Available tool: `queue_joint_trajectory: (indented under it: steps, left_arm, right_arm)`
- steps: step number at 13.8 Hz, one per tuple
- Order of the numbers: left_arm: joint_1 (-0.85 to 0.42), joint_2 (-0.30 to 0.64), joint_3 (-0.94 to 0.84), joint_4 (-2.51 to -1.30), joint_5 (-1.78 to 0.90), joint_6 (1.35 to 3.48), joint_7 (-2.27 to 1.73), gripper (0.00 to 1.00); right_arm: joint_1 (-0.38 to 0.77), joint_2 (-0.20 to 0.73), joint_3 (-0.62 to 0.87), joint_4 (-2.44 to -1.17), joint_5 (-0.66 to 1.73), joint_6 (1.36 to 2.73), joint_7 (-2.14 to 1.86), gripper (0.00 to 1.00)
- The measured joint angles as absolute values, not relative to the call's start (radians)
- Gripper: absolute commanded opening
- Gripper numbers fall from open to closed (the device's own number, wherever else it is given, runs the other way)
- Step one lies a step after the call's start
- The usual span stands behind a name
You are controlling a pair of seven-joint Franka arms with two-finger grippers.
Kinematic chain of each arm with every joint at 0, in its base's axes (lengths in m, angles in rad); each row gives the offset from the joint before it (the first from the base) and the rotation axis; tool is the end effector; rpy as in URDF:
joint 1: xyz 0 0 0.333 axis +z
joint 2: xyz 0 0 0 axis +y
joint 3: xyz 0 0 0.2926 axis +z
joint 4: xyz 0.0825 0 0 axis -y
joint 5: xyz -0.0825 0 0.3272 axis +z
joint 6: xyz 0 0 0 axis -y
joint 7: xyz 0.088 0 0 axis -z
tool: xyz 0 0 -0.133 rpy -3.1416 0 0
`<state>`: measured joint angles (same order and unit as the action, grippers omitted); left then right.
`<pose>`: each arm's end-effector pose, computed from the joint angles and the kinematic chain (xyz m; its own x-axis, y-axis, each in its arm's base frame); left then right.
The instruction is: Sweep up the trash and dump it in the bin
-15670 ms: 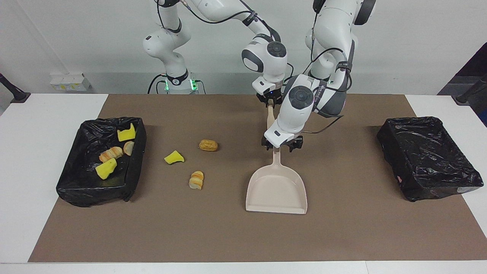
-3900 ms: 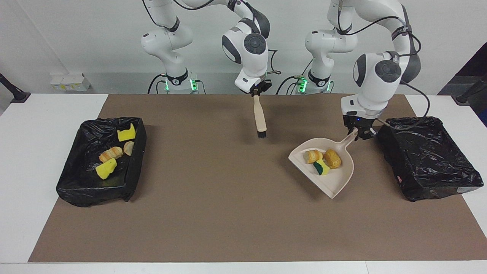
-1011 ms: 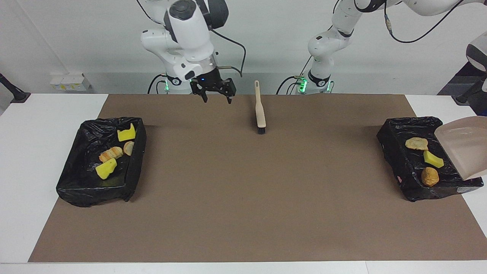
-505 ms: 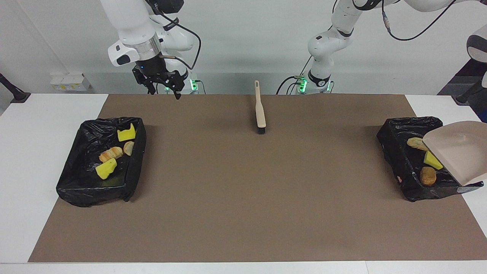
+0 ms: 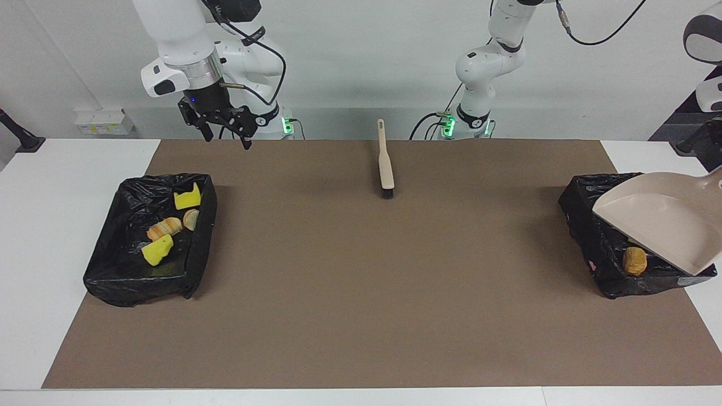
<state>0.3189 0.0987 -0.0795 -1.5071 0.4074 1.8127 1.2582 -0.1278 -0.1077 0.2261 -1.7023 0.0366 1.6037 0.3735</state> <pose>0.5280 0.1752 0.5836 0.4944 -0.8111 -0.3125 -0.8619 -0.4108 -0.2974 0.4663 0.0560 0.5739 0.9617 -0.2739 0.0014 -0.2739 -0.9617 -0.0139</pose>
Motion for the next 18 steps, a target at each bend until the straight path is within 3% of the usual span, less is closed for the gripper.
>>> queue_joint_trajectory:
  steps: [3,7,11,15,18]
  left_arm:
    - [0.196,0.068,-0.084,-1.55,0.362,1.677,0.927,0.0]
    - [0.123,-0.034,-0.085,-1.715,0.197,1.57,0.568,0.0]
    - [-0.013,-0.104,-0.085,-1.874,0.104,1.576,0.251,0.0]
    - [-0.234,-0.074,-0.088,-1.952,0.042,1.753,-0.059,0.0]
    - [-0.4,0.045,-0.09,-1.973,-0.014,1.947,-0.292,0.0]
  right_arm:
    - [-0.143,-0.103,0.226,-1.682,0.019,1.604,0.319,1.0]
    - [-0.128,-0.067,0.223,-1.604,-0.013,1.536,0.289,1.0]
    - [-0.016,-0.019,0.096,-1.546,-0.034,1.528,0.252,1.0]
    - [-0.01,-0.011,0.086,-1.537,-0.034,1.528,0.242,1.0]
    - [-0.01,-0.011,0.086,-1.532,-0.033,1.528,0.242,1.0]
